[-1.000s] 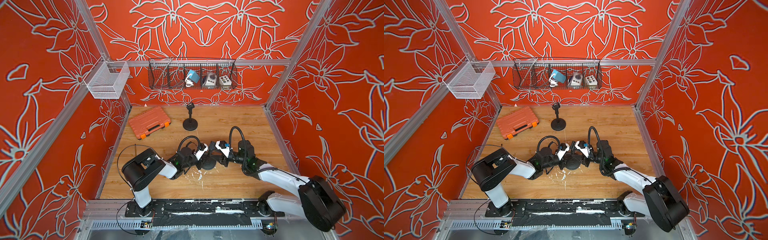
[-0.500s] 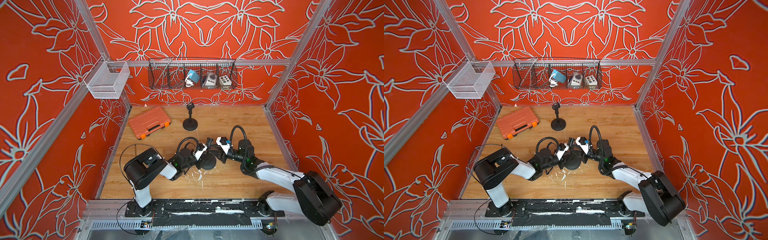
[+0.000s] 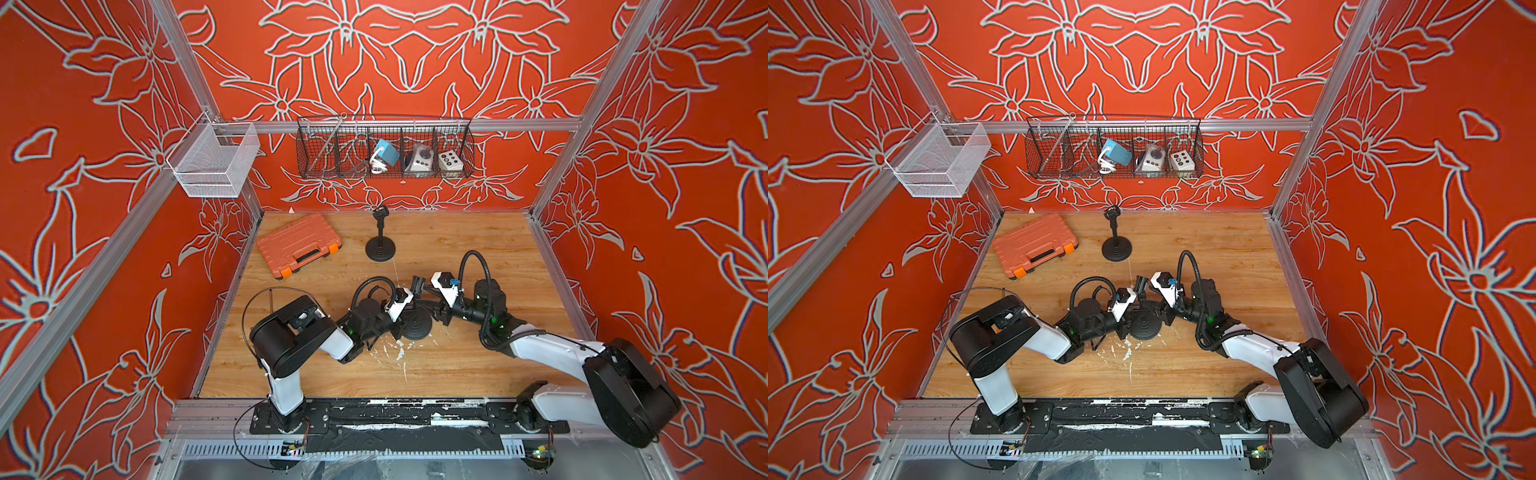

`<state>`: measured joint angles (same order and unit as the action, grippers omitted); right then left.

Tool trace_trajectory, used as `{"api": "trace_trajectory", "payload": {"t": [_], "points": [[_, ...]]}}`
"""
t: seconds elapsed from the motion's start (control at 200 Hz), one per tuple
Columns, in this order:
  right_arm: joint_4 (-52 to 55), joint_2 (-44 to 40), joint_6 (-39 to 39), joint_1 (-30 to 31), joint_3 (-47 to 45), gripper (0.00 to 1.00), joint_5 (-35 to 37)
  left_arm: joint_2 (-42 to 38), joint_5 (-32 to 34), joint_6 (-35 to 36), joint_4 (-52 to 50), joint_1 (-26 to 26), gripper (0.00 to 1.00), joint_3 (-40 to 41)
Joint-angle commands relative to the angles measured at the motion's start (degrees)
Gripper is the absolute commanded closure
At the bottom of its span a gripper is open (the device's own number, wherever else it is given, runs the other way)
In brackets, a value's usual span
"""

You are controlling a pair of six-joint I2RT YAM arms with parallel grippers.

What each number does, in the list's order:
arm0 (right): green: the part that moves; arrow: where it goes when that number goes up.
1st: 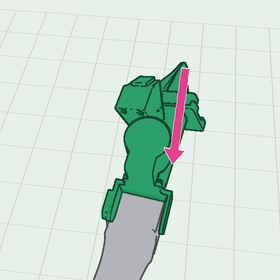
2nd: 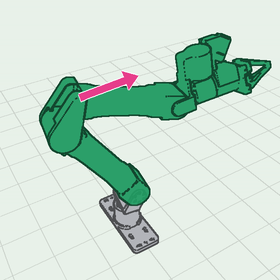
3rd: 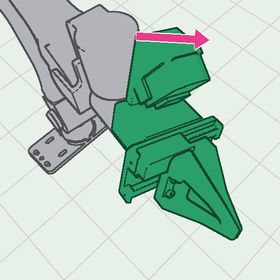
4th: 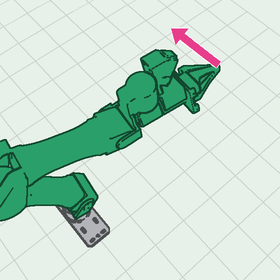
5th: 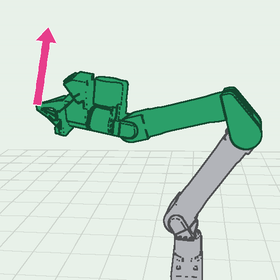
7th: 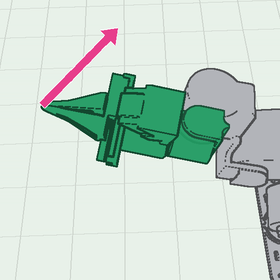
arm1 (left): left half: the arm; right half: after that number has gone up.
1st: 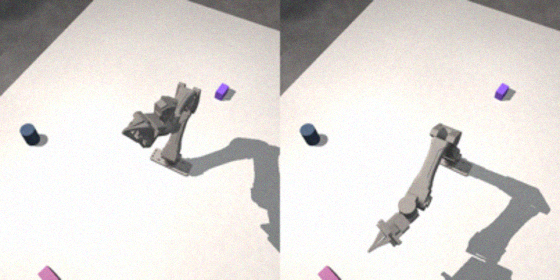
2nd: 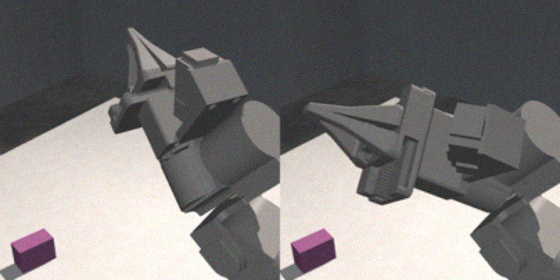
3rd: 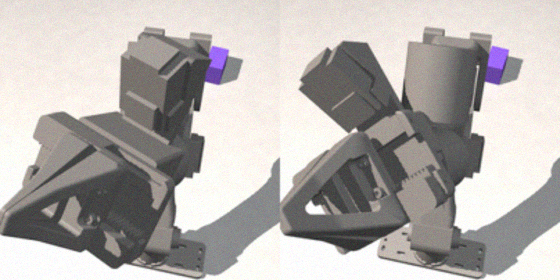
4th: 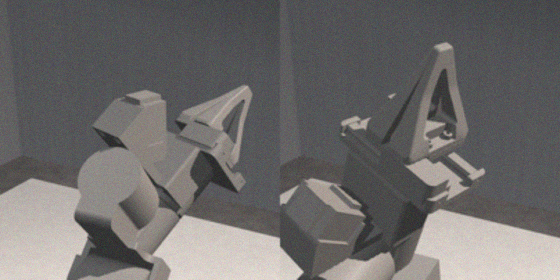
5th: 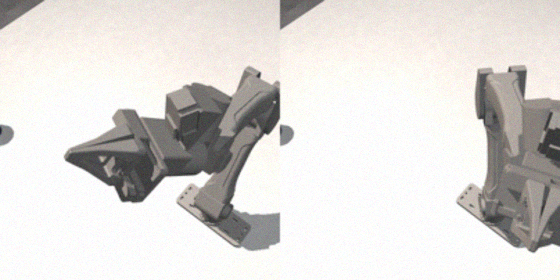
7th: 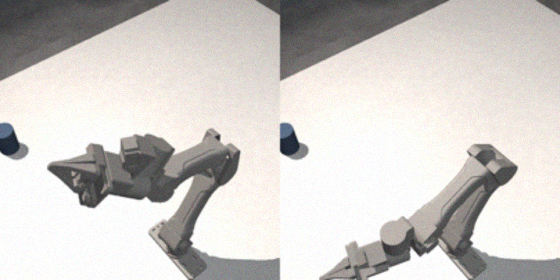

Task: Assemble a microphone stand
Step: Screw the microphone stand pole into the microphone stand base.

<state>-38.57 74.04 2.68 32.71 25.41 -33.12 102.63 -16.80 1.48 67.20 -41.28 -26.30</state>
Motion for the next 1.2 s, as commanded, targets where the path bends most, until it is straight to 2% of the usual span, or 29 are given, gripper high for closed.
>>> {"api": "trace_trajectory", "payload": {"t": [0.0,0.225,0.325,0.43,0.485,0.555,0.676,0.756,0.841,0.976,1.196], "points": [[-0.01,1.48,0.88,0.17,2.79,0.5,-2.79,2.48,-0.28,0.58,-6.77,-0.25,1.0,2.13],[-2.08,4.94,0.47,0.61,4.88,0.63,-6.16,2.66,-0.54,1.68,-8.27,-0.99,1.0,1.35],[-2.14,4.91,0.62,0.97,4.22,0.75,-5.89,2.45,-0.03,1.62,-8.57,-1.09,1.0,1.32],[-2.64,3.66,0.79,1.56,2.11,1.0,-3.86,1.56,1.66,0.58,-8.61,-1.09,1.0,1.43],[-2.83,2.76,1.13,2.35,0.87,1.0,-1.58,0.95,2.96,-0.09,-8.63,-1.08,1.0,1.52],[-2.25,1.41,2.06,4.26,-0.47,1.0,3.63,0.15,3.8,-0.72,-8.71,-0.92,0.99,1.6],[-2.38,0.18,2.48,10.01,-2.81,1.0,20.37,-0.95,3.55,-1.68,-8.84,-0.47,0.86,1.61],[-5.5,0.72,-0.97,12.94,-4.71,1.0,29.96,-1.6,3.14,-2.0,-8.6,-0.17,0.78,1.53],[-9.02,2.04,-4.81,14.91,-6.32,1.0,35.97,-2.05,2.26,-1.87,-8.21,-0.02,0.71,1.28],[-7.85,4.32,-6.55,18.94,-4.96,1.0,44.44,-2.69,0.26,-1.48,-8.27,-0.03,0.62,-0.25],[-6.81,5.71,-10.69,25.45,-3.42,1.0,60.33,-3.17,-0.14,-2.17,-7.04,-0.03,0.58,-2.34]]}}
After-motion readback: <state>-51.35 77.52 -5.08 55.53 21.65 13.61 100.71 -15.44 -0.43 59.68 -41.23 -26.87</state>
